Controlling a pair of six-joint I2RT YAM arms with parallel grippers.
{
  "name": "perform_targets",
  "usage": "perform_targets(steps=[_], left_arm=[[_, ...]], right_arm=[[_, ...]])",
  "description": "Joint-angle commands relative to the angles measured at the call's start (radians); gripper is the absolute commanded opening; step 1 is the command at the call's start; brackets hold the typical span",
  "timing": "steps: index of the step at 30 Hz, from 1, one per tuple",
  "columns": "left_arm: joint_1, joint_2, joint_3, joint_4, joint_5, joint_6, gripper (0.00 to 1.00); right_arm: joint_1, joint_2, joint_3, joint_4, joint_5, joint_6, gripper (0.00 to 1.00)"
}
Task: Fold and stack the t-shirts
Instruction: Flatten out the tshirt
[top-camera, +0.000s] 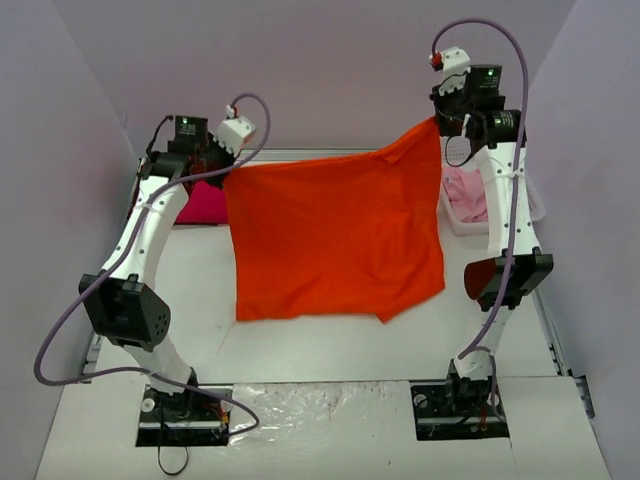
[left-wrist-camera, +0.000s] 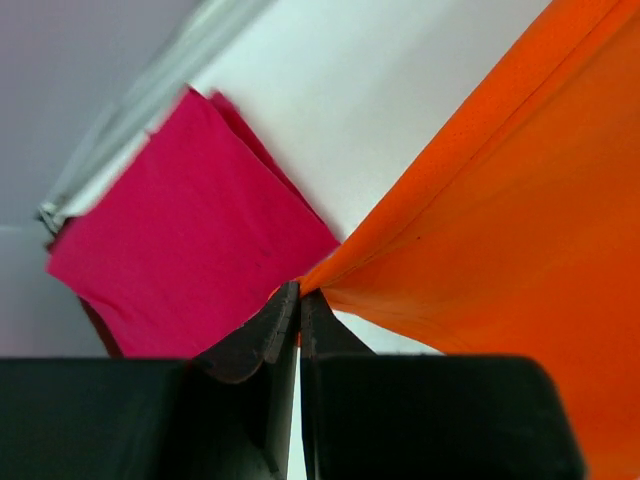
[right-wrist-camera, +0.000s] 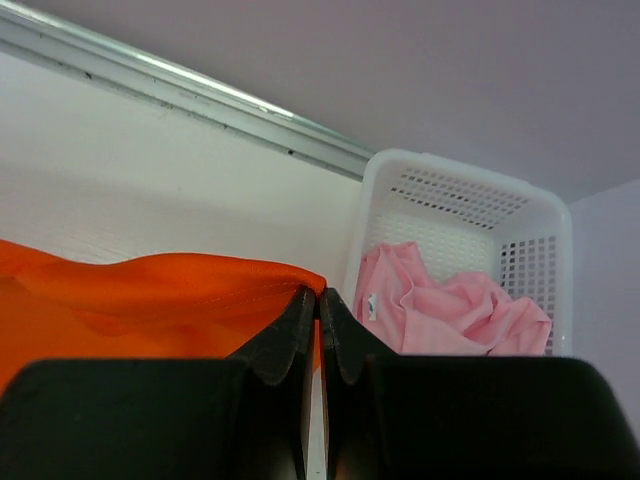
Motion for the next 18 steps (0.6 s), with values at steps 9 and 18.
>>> perform_targets(steps=[9, 18], left_arm=[[-0.015, -0.32, 0.174, -0.061, 0.002, -0.025, 0.02], [-0.015, -0.639, -0.377, -0.116, 0.051, 0.141, 0.02]], right_arm=[[-0.01, -0.423, -0.094, 0.054, 0.01, -0.006, 0.0], [-0.01, -0.893, -0.722, 0.045, -0.001, -0.029, 0.0]])
